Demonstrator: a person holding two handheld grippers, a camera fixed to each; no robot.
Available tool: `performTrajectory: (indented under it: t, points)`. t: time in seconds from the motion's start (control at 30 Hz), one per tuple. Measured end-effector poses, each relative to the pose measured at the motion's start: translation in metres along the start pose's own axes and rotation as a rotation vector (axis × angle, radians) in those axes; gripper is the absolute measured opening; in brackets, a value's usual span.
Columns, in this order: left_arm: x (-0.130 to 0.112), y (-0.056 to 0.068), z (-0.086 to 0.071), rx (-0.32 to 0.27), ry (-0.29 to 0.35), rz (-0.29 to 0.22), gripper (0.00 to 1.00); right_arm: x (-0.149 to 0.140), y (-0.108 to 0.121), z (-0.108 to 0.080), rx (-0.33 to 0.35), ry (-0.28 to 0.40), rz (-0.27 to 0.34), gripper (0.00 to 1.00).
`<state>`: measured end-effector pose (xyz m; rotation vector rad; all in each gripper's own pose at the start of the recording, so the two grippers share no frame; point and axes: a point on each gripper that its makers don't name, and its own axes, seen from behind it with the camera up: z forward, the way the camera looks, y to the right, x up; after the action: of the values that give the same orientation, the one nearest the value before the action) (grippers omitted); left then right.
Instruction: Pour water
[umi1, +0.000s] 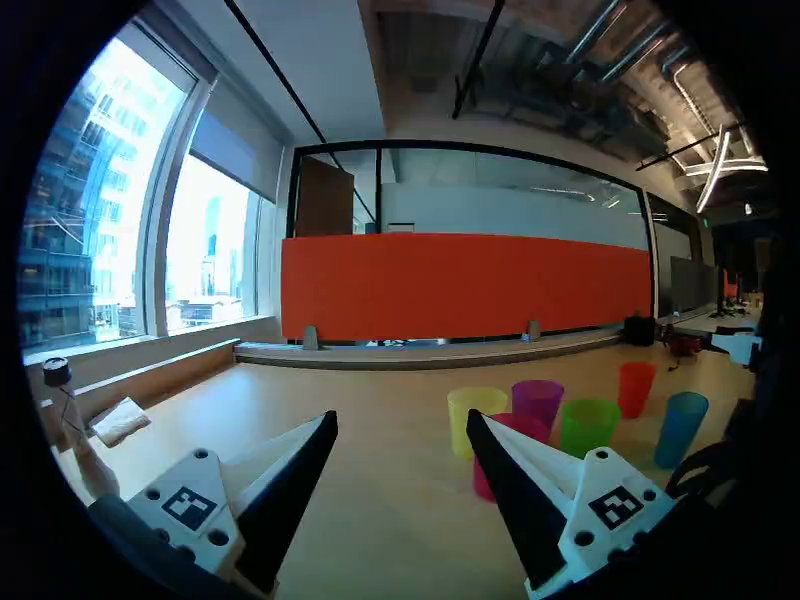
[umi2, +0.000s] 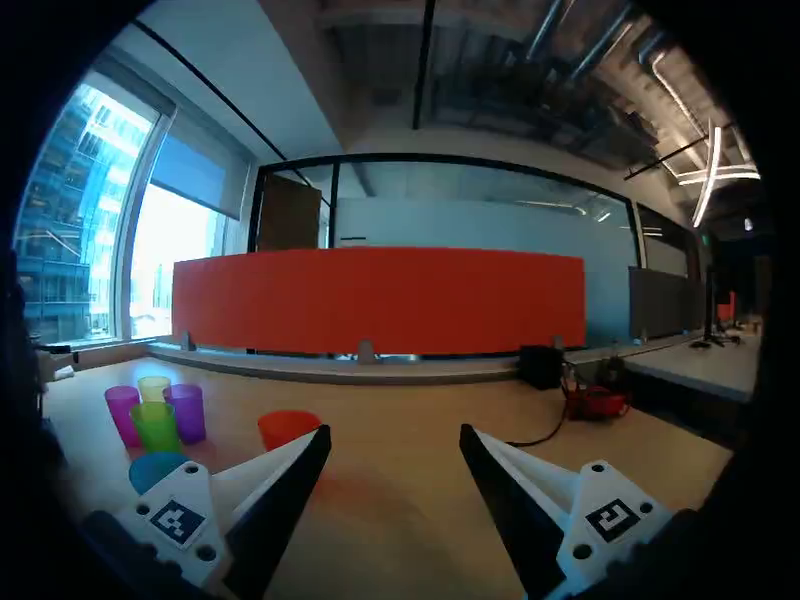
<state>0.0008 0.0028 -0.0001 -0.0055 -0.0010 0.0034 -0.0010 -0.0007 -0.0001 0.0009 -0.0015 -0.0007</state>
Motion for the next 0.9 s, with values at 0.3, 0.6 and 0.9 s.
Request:
performTrajectory:
  t: [0.3, 0.6, 0.9]
  points:
    - [0.008, 0.001, -0.001, 0.001, -0.017, 0.026, 0.96, 0.011, -0.010, 0.000, 0.020, -0.012, -0.030, 1.00]
    - [0.039, 0.000, 0.007, -0.029, -0.052, -0.003, 0.96, 0.053, -0.014, -0.001, 0.048, -0.024, -0.053, 1.00]
    - [0.105, 0.001, 0.018, -0.060, -0.025, 0.042, 0.96, 0.103, -0.012, -0.001, 0.067, -0.035, -0.024, 1.00]
